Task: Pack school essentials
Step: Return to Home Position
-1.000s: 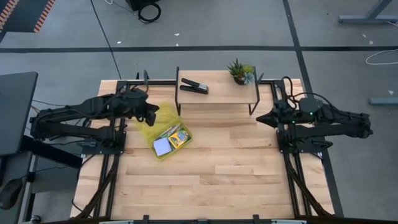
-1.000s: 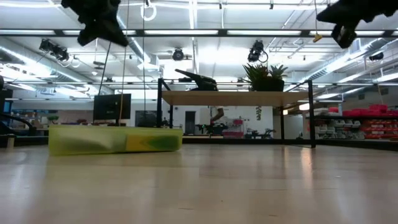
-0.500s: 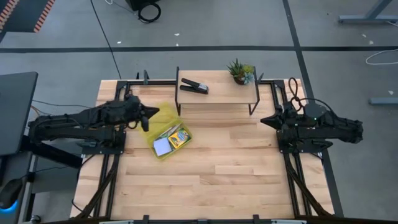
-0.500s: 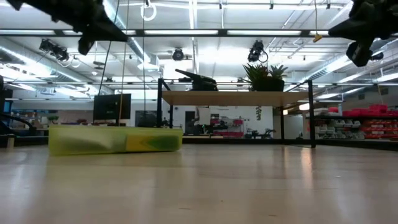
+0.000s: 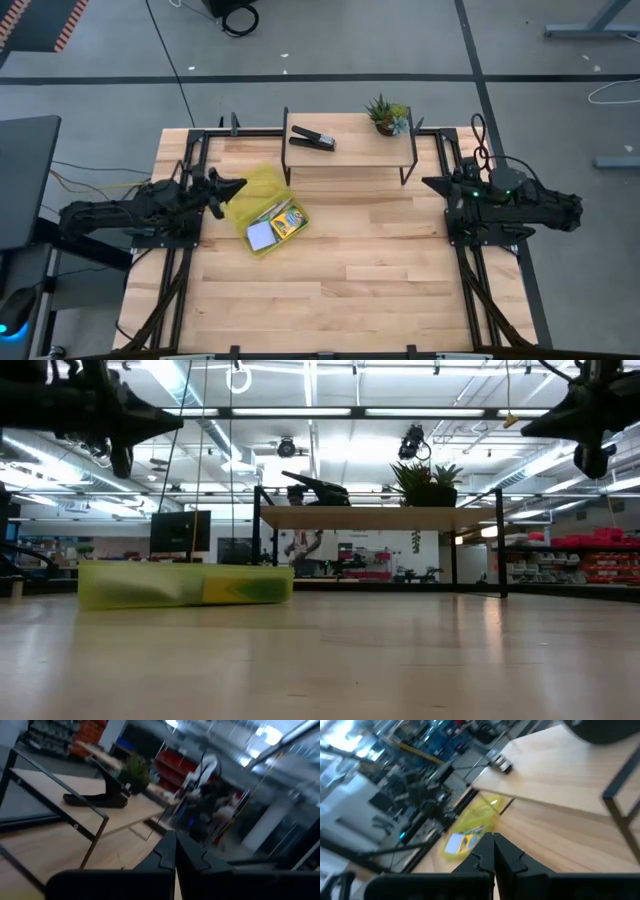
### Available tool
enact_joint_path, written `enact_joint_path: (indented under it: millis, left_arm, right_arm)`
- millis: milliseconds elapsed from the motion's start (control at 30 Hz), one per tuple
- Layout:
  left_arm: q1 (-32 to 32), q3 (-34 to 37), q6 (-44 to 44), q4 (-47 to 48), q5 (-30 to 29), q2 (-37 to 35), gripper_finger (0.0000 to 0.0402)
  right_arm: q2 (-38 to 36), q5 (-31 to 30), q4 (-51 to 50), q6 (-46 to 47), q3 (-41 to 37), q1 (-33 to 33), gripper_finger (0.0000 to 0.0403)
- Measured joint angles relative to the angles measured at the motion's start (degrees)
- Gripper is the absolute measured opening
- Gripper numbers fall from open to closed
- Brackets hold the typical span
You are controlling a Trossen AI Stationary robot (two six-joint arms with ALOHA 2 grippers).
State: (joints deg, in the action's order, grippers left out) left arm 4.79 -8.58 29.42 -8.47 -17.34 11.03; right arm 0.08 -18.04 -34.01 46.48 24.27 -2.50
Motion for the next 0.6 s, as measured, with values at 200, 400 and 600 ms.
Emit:
enact_joint_path:
  millis: [200, 400, 600]
  left_arm:
    - [0.3, 7.6, 4.6, -4.6, 0.0, -4.3, 0.0004]
    - [0.7, 8.0, 7.9, -1.4, -2.6, -5.1, 0.0009]
    - [0.7, 8.0, 8.2, 3.3, -4.9, -5.1, 0.0005]
  right_arm:
    - [0.0, -4.0, 0.9, 3.3, -3.8, 0.0, 0.0007]
    - [0.0, -4.0, 6.1, 3.0, -10.2, 0.0, 0.0007]
    - [0.0, -5.2, 9.6, 6.3, -16.1, 0.0, 0.0007]
